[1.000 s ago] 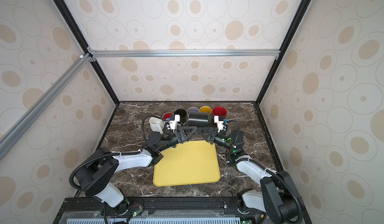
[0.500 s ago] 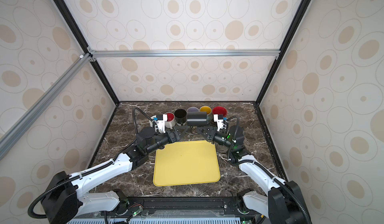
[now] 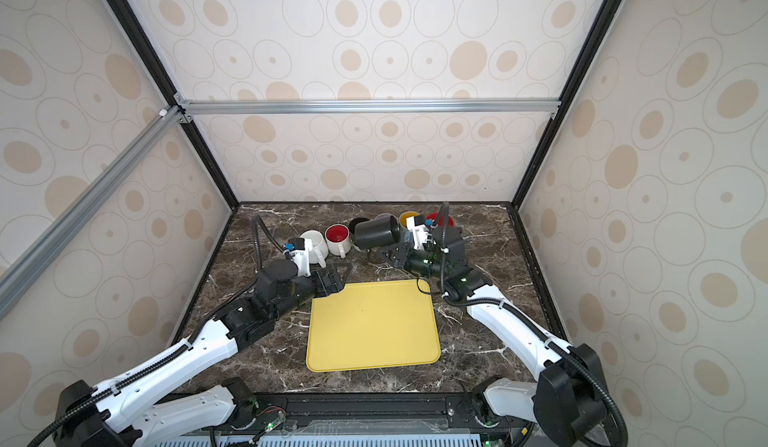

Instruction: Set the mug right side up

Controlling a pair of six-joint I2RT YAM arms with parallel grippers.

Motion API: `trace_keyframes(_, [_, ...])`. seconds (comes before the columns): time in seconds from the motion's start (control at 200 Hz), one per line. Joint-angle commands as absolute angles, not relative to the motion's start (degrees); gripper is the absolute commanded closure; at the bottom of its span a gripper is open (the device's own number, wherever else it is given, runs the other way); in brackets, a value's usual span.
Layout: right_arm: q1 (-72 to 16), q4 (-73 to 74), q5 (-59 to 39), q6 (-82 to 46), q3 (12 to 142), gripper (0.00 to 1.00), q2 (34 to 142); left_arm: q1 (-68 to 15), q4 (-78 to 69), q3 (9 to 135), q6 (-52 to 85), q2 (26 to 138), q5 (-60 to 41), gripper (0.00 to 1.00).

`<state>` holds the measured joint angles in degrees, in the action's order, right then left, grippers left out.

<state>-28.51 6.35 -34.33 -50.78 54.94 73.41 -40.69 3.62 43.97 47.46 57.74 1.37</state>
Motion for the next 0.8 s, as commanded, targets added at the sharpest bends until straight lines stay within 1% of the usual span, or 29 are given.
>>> trace_keyframes(0.0, [-33.0, 3.3, -34.1, -43.1, 61.9, 1.0, 75.7, -40.1, 9.8, 43.7, 45.6, 55.9, 5.0, 0.0])
trace_keyframes(0.165, [-38.0, -2.8, -33.0, -38.1, 71.2, 1.0, 82.0, -38.6, 18.2, 45.6, 46.6, 54.5, 10.4, 0.0])
trace_keyframes(0.35, [-44.1, -14.1, -26.3, -30.9, 83.2, 1.0, 90.1, -33.2, 27.7, 46.8, 49.8, 50.5, 14.4, 0.0])
trace_keyframes(0.5, [-47.7, -20.0, -20.0, -26.1, 91.5, 1.0, 98.0, -28.5, 32.1, 45.9, 52.2, 46.7, 15.1, 0.0])
trace_keyframes(0.59, [-48.4, -23.1, -18.5, -23.8, 97.6, 1.0, 104.0, -26.0, 33.9, 45.6, 52.7, 44.0, 15.9, 0.0])
trace_keyframes(0.685, [-49.5, -25.6, -14.4, -20.6, 103.4, 1.0, 109.9, -24.5, 33.6, 44.8, 52.7, 41.3, 14.9, 0.0])
trace_keyframes(0.795, [-51.1, -28.5, -8.9, -17.1, 111.0, 1.0, 116.1, -24.1, 33.5, 44.3, 52.2, 40.8, 13.4, 0.0])
